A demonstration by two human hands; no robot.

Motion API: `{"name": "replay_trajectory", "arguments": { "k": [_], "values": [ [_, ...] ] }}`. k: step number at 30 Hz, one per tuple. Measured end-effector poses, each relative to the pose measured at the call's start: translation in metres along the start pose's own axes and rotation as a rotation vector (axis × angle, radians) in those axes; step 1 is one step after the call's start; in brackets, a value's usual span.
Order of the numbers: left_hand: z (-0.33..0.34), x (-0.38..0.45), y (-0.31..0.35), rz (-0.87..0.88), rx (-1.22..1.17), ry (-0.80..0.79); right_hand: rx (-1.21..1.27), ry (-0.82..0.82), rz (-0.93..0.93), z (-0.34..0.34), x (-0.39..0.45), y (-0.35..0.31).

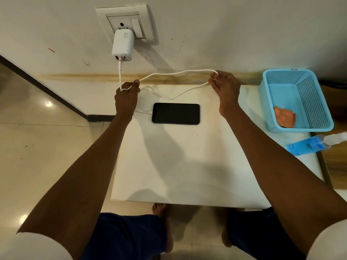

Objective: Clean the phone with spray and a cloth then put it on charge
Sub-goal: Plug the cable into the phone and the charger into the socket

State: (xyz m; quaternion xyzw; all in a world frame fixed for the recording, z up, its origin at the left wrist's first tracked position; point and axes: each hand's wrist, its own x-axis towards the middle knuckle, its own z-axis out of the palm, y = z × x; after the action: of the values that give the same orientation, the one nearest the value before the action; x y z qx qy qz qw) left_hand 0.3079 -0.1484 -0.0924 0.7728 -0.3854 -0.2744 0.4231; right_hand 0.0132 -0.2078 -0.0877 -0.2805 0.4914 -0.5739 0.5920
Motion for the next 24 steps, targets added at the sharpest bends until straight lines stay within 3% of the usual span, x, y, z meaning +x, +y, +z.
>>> {"name": "replay_trajectory", "arguments": {
  "k": [16,24],
  "values": [
    [0.001,-0.004,-0.001,0.015,0.137,0.015,-1.175,-0.04,-0.358,-0.028,0.004,0.007],
    [0.002,-0.008,-0.002,0.092,0.18,-0.029,-1.421,-0.11,-0.391,-0.024,0.0,0.008]
  ]
}}
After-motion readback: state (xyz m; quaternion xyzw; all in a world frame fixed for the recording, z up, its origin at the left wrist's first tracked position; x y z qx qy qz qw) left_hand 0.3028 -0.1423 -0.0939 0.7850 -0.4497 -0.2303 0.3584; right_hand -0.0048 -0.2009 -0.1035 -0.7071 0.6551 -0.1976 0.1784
